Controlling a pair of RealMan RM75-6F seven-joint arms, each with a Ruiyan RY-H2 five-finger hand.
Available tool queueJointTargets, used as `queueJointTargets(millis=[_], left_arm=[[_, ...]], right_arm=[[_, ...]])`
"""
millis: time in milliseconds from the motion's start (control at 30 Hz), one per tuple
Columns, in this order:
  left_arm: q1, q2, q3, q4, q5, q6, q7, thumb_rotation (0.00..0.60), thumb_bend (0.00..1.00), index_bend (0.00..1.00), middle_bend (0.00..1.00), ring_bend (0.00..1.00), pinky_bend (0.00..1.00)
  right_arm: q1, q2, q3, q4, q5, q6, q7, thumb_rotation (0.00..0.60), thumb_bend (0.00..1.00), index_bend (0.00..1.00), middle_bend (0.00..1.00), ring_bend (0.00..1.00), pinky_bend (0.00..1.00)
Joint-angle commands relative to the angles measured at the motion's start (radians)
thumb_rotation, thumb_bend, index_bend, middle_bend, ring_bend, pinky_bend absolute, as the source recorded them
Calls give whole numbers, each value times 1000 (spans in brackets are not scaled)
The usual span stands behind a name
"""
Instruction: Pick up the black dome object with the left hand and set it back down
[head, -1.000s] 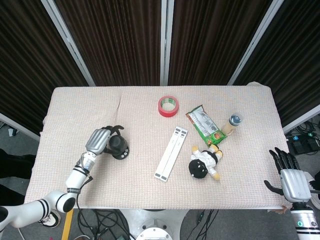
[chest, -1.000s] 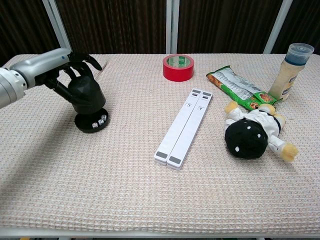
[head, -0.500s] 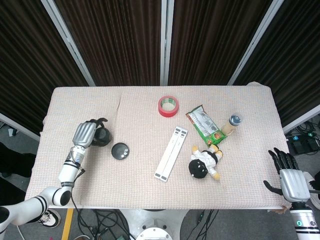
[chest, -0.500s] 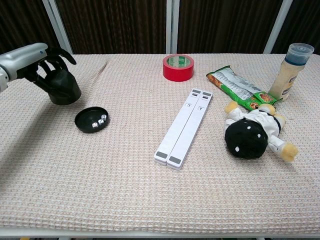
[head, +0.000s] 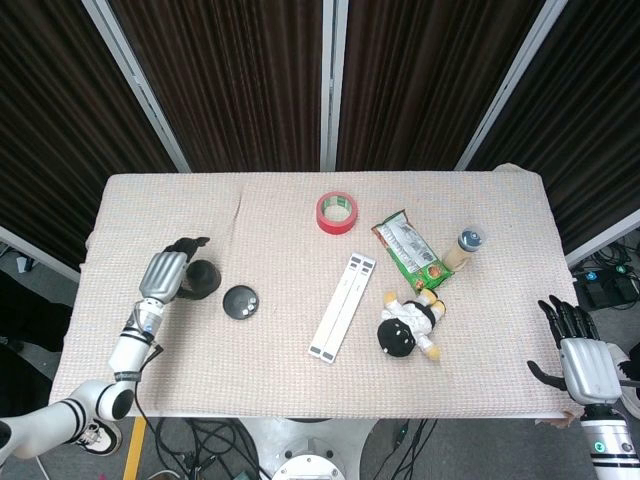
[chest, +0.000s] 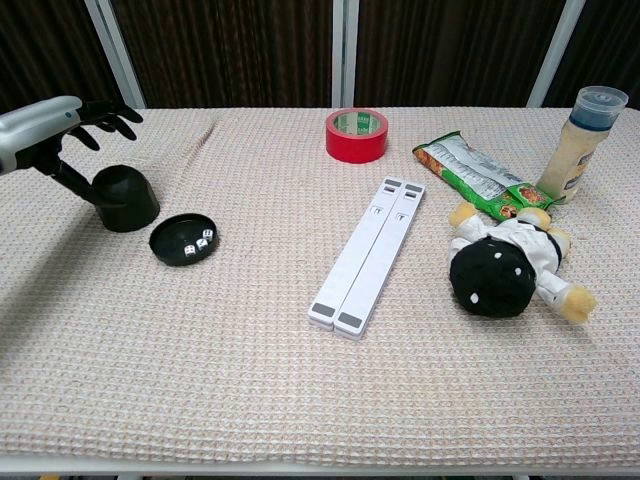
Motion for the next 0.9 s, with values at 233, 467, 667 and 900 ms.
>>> queueJointTargets(millis=[233,467,667,900], left_arm=[[139,205,60,-362,-34,155,231,600,31,137,185,132,228],[279,281,142,-498,0,364,413,600,3,137,185,101,185],[364,310,192,-507,38,467,477,600,0,138,166,74,138],[447,315,230,-497,106,564,473,600,0,138,165,73,136]], right_arm=[[-10,8,-1,8,-13,25,21,600,105,0,0,0,0],[-12,8,-5,12,-21,29,34,600,106,0,0,0,0],[-17,11,-7,1,-34,46,25,600,123,0,0,0,0],[-16,4,-14,3,-41,40,13,600,122,0,0,0,0]])
